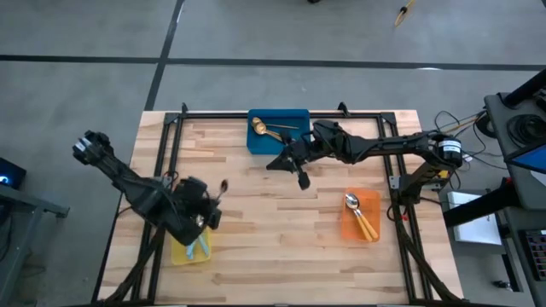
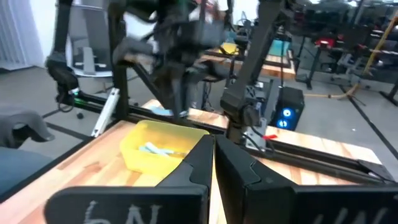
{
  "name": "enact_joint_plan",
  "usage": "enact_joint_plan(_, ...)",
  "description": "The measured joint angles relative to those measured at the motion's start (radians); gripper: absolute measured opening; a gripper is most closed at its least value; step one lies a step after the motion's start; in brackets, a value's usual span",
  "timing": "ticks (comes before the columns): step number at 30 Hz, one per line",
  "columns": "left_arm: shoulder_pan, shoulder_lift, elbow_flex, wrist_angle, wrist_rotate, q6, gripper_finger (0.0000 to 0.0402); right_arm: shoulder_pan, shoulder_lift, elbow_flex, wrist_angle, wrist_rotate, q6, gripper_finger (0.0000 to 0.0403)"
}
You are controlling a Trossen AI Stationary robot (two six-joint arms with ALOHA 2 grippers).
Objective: Sort silverware by color (type)
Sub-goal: Put the blue spoon into the yellow bin
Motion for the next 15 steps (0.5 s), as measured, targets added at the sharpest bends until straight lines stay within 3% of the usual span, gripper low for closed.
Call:
enact_joint_plan(6,-0.087,0.061,-0.003,-0.193,0.395,-0.337,0.0014,-0.004,-0.001,0.000,-0.012,0.002,-0.001,0.0009)
enact_joint_plan(11,-0.169,0.118,-0.045,-0.210,0.483,-0.569,0.0014,-0.004,-0.001,0.000,-0.012,0.002,-0.009,0.0009)
enact_joint_plan(15,-0.178,0.184,-0.068,-0.190,0.544,-0.590,0.0014,-0.004,-0.001,0.000,-0.012,0.002,-0.010,0.0009)
